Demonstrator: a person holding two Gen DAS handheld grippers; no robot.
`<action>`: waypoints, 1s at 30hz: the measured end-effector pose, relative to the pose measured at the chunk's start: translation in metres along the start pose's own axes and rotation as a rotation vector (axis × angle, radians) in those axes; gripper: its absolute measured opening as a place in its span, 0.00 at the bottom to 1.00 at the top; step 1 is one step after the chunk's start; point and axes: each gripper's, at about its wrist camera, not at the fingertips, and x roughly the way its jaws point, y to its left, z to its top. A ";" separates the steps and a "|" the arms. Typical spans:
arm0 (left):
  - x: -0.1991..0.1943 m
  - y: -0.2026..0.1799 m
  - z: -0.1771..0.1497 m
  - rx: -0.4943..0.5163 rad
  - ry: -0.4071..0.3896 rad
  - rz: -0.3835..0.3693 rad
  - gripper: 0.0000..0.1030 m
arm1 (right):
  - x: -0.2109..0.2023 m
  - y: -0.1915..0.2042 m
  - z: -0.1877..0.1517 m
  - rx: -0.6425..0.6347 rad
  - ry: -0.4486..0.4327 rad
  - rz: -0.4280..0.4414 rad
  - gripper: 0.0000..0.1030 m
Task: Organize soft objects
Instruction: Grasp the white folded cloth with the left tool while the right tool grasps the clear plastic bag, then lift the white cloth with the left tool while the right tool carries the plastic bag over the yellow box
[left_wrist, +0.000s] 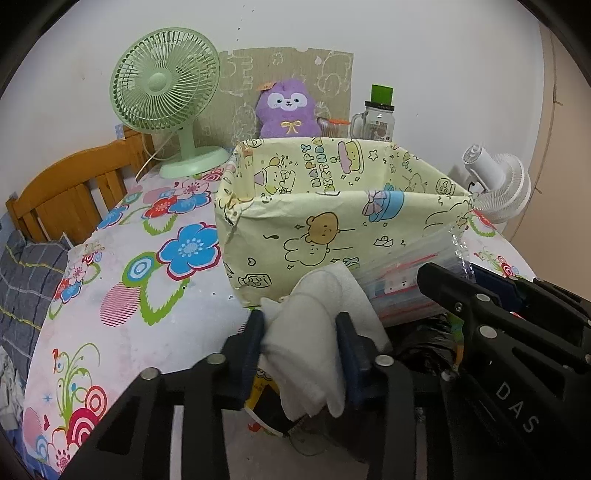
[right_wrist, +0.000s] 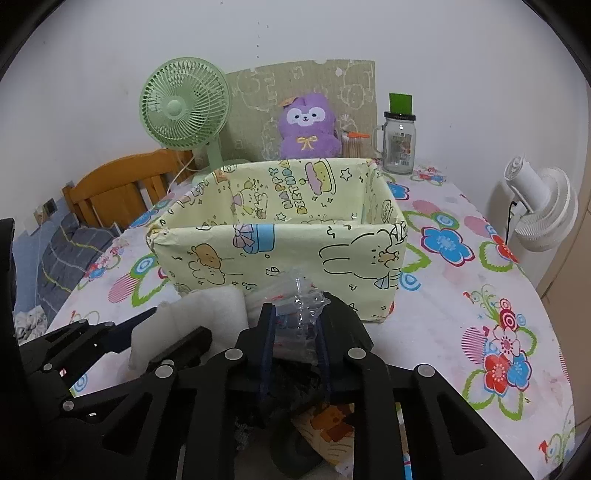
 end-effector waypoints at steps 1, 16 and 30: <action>-0.001 0.000 0.000 0.000 -0.002 -0.003 0.32 | -0.003 0.000 0.000 -0.001 -0.004 0.001 0.21; -0.027 -0.007 0.008 0.002 -0.045 -0.016 0.25 | -0.034 0.002 0.004 -0.020 -0.065 -0.009 0.15; -0.064 -0.016 0.019 0.028 -0.106 -0.017 0.25 | -0.076 0.000 0.015 -0.016 -0.133 -0.038 0.14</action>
